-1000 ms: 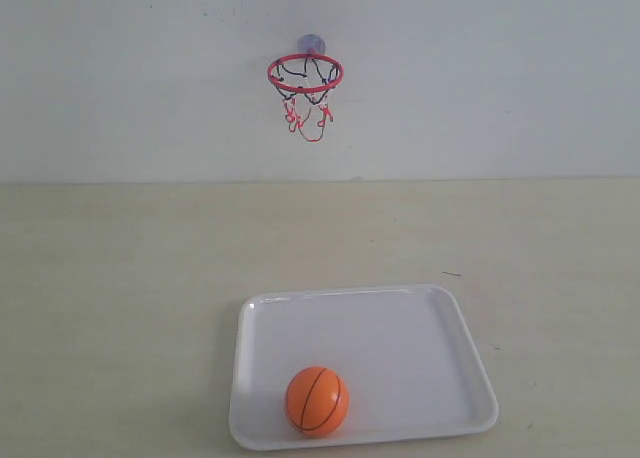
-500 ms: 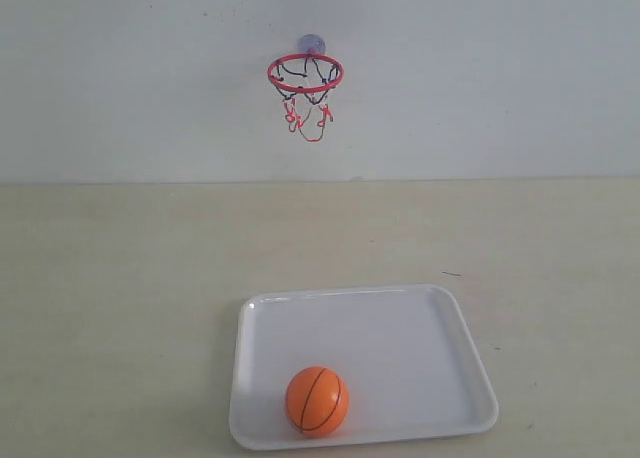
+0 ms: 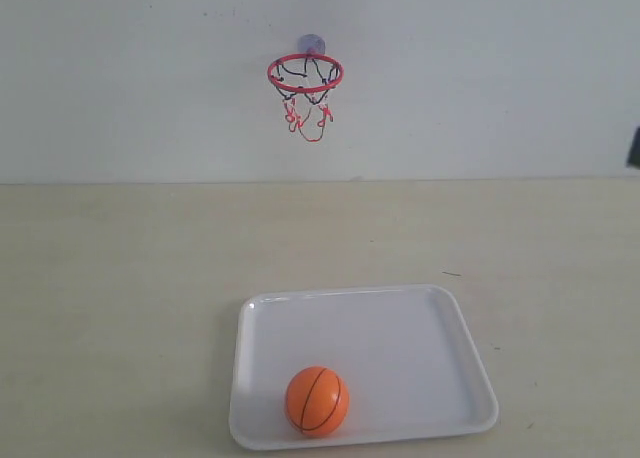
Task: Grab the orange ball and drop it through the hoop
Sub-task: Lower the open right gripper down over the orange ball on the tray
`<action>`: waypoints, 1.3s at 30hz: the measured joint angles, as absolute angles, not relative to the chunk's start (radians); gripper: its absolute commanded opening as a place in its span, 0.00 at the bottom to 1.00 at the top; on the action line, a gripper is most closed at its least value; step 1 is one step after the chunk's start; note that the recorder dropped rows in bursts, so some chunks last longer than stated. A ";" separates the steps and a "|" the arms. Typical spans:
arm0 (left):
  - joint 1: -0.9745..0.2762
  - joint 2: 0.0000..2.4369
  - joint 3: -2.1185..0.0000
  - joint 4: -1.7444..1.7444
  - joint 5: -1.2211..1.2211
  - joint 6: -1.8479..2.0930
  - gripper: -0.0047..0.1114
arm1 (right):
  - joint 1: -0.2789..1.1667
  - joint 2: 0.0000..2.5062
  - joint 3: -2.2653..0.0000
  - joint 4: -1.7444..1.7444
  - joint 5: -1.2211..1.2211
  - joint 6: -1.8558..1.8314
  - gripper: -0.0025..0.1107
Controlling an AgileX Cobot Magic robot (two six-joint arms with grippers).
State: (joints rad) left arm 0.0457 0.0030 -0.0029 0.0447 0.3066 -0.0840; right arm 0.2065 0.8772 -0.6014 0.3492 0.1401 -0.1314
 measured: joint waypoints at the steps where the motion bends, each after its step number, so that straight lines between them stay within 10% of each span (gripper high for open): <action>1: 0.046 0.003 -0.003 0.045 0.307 -0.084 0.08 | 0.226 0.963 -0.620 0.355 0.175 -0.138 0.02; 11: 0.046 0.003 -0.003 0.045 0.307 -0.084 0.08 | 0.466 1.567 -1.092 0.370 0.742 -0.543 0.05; 19: 0.046 0.003 -0.003 0.045 0.307 -0.084 0.08 | 0.576 1.652 -1.214 0.370 0.803 -0.537 0.61; 39: 0.046 0.003 -0.003 0.045 0.307 -0.084 0.08 | 0.709 1.815 -1.214 0.227 0.768 -0.242 0.61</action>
State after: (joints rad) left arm 0.0457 0.0030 -0.0029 0.0447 0.3066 -0.0840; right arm 0.7087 1.8150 -1.2142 0.2266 0.7675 -0.2421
